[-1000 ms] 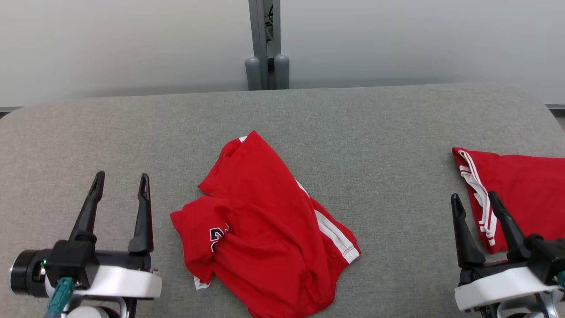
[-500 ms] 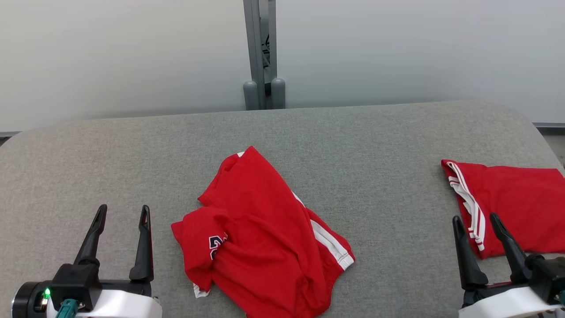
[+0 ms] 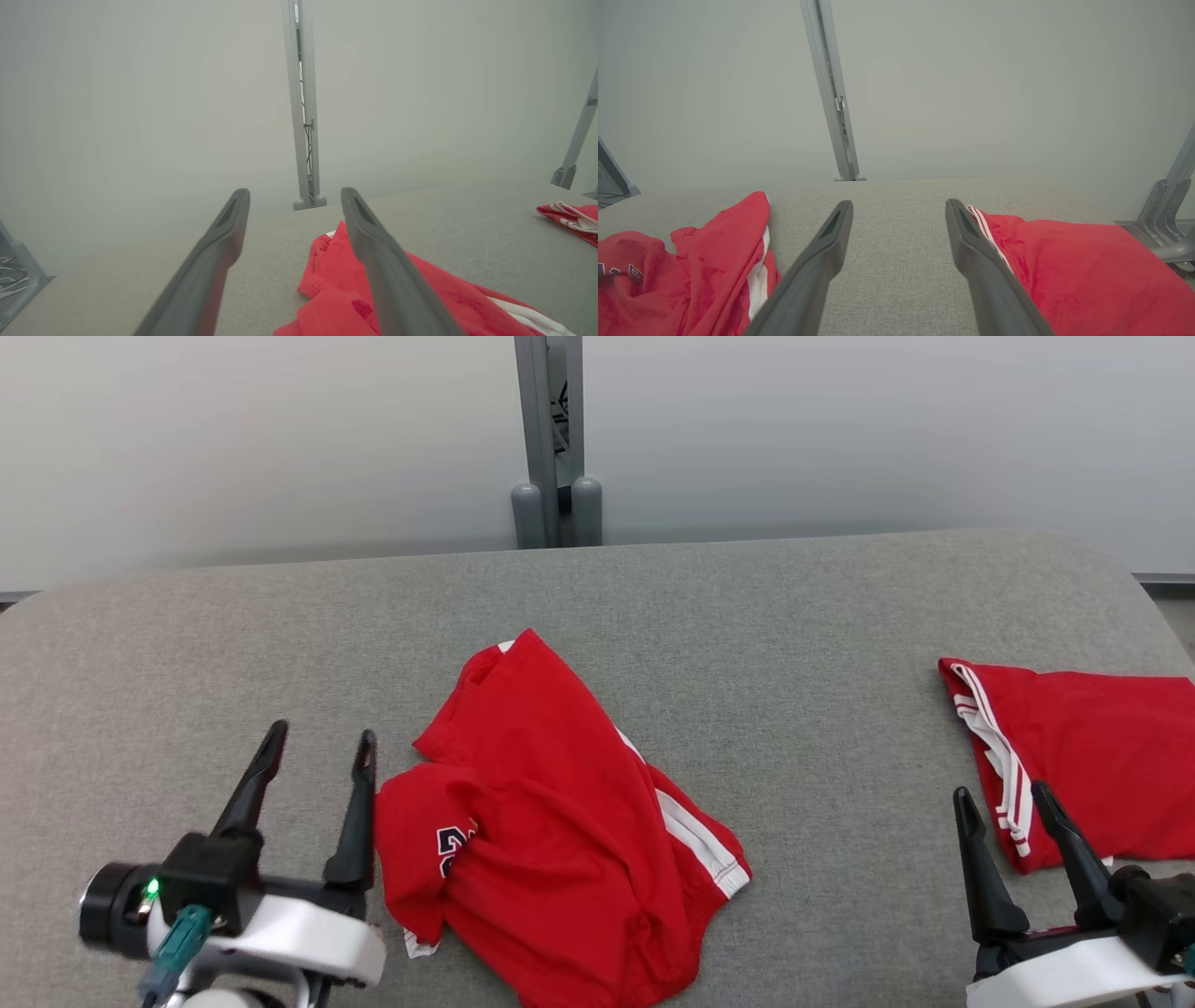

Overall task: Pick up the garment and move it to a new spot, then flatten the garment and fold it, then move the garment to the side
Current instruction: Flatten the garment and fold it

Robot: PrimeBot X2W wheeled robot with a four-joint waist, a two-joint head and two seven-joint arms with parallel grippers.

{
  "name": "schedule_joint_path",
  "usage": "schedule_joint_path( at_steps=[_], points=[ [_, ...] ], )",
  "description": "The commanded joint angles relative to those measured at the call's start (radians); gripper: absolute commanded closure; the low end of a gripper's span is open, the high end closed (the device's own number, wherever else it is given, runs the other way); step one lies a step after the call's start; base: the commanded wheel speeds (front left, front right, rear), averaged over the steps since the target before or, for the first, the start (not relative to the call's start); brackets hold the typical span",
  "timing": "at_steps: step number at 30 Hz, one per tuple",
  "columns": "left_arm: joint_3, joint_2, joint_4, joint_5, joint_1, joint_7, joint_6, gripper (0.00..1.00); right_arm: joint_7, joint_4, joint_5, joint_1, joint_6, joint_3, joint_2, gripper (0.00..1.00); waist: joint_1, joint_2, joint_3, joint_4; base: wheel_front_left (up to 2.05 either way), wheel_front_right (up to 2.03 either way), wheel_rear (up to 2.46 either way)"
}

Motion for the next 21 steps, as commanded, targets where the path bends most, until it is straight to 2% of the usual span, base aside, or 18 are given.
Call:
schedule_joint_path(
  at_steps=[1, 3, 4, 5, 6, 7, 8, 9, 11, 16, 21],
  points=[
    [-0.011, -0.007, 0.006, -0.001, -0.040, 0.013, -0.014, 0.00, -0.002, -0.002, 0.003, -0.011, 0.000, 0.001, -0.005, 0.00, 0.0000, 0.0000, 0.009, -0.008, 0.00, 0.00, 0.00],
    [-0.043, -0.009, 0.025, -0.006, -0.094, 0.048, -0.052, 0.00, 0.000, -0.002, 0.004, -0.020, 0.000, 0.008, -0.006, 0.00, 0.0000, 0.0000, 0.022, -0.023, 0.00, 0.00, 0.00],
    [-0.076, -0.024, 0.060, -0.016, -0.162, 0.085, -0.095, 0.00, -0.002, 0.002, 0.007, -0.028, 0.000, 0.016, -0.005, 0.00, 0.0000, 0.0000, 0.035, -0.045, 0.00, 0.00, 0.00],
    [-0.090, -0.036, 0.083, -0.023, -0.197, 0.103, -0.116, 0.00, -0.004, 0.005, 0.009, -0.034, 0.000, 0.018, -0.005, 0.00, 0.0000, 0.0000, 0.043, -0.058, 0.00, 0.00, 0.00],
    [-0.107, -0.047, 0.111, -0.027, -0.229, 0.123, -0.136, 0.00, -0.007, 0.006, 0.012, -0.042, 0.000, 0.024, -0.006, 0.00, 0.0000, 0.0000, 0.054, -0.073, 0.00, 0.00, 0.00],
    [-0.107, -0.047, 0.111, -0.027, -0.229, 0.123, -0.136, 0.00, -0.007, 0.006, 0.012, -0.042, 0.000, 0.024, -0.006, 0.00, 0.0000, 0.0000, 0.054, -0.073, 0.00, 0.00, 0.00],
    [-0.120, -0.053, 0.146, -0.034, -0.262, 0.144, -0.156, 0.00, -0.011, 0.009, 0.013, -0.049, 0.000, 0.031, -0.006, 0.00, 0.0000, 0.0000, 0.063, -0.089, 0.00, 0.00, 0.00],
    [-0.137, -0.068, 0.222, -0.051, -0.327, 0.178, -0.196, 0.00, -0.014, 0.017, 0.020, -0.059, 0.000, 0.044, -0.005, 0.00, 0.0000, 0.0000, 0.081, -0.123, 0.00, 0.00, 0.00],
    [-0.149, -0.080, 0.307, -0.069, -0.388, 0.209, -0.233, 0.00, -0.023, 0.023, 0.027, -0.069, 0.000, 0.050, -0.006, 0.00, 0.0000, 0.0000, 0.103, -0.157, 0.00, 0.00, 0.00],
    [-0.139, -0.093, 0.532, -0.112, -0.522, 0.249, -0.306, 0.00, -0.051, 0.053, 0.046, -0.091, 0.000, 0.067, -0.005, 0.00, 0.0000, 0.0000, 0.158, -0.230, 0.00, 0.00, 0.00],
    [-0.119, -0.070, 0.729, -0.138, -0.634, 0.278, -0.350, 0.00, -0.076, 0.083, 0.066, -0.118, 0.000, 0.081, -0.005, 0.00, 0.0000, 0.0000, 0.212, -0.280, 0.00, 0.00, 0.00]
  ],
)
